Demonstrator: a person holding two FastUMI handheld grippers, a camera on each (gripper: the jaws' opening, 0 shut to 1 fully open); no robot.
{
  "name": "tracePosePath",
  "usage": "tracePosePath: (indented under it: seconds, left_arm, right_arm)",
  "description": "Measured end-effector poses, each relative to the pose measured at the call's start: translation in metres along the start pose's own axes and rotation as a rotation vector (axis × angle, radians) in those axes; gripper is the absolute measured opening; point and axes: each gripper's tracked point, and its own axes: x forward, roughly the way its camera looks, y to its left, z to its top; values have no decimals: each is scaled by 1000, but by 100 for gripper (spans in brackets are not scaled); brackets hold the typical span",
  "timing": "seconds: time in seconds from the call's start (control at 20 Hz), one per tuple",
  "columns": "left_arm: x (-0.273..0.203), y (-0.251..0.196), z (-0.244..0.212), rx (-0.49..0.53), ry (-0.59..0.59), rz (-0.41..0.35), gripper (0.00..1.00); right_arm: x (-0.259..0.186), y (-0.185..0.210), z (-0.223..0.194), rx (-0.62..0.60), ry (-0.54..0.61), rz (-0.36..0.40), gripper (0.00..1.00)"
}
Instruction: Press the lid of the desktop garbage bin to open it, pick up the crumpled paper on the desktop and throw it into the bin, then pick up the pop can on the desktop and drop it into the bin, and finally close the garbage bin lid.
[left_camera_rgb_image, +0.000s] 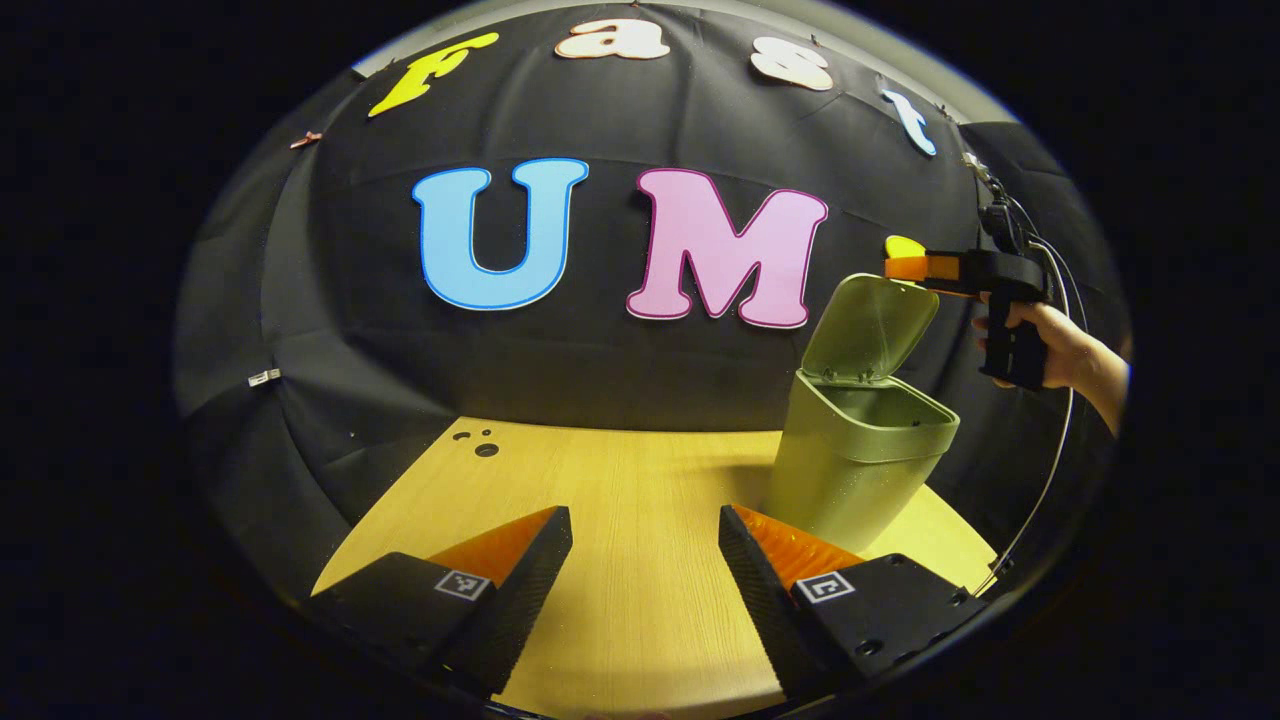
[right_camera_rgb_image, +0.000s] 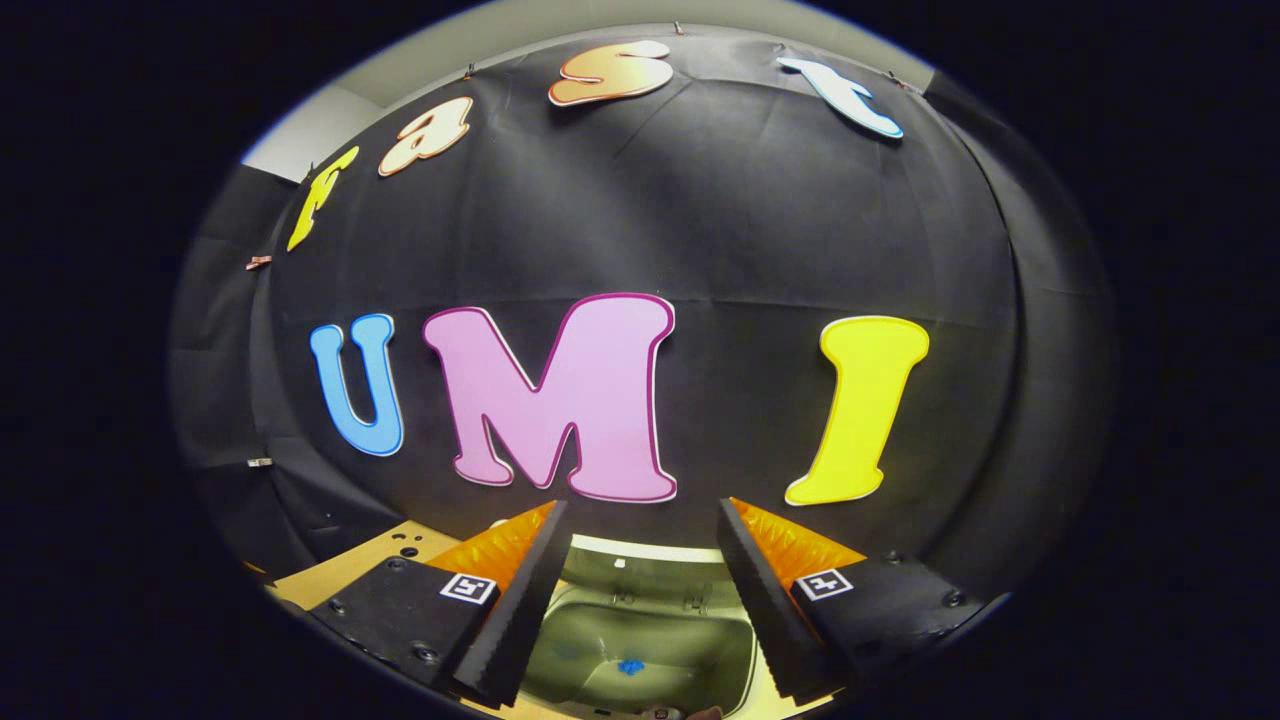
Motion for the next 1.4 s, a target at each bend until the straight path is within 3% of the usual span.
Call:
tracePosePath:
  seconds: [0.4, 0.75, 0.8, 0.85, 0.9, 1.4]
  left_arm:
    - [4, -7, 1, 4, -1, -19, 95]
    - [4, -15, 1, 16, -1, -29, 95]
    - [4, -15, 0, 17, 0, -28, 95]
    - [3, -15, 0, 15, 0, -27, 95]
    - [3, -14, -1, 13, 2, -26, 95]
    - [1, -11, -5, 7, 10, -8, 95]
  right_arm:
    - [-36, 10, -43, 23, 105, 51, 93]
    - [-49, 18, -113, 61, 251, 63, 93]
    - [-50, 18, -119, 52, 261, 63, 94]
    - [-51, 19, -125, 37, 266, 62, 88]
    - [-52, 19, -130, 18, 271, 61, 94]
    - [-55, 21, -156, -17, 290, 62, 96]
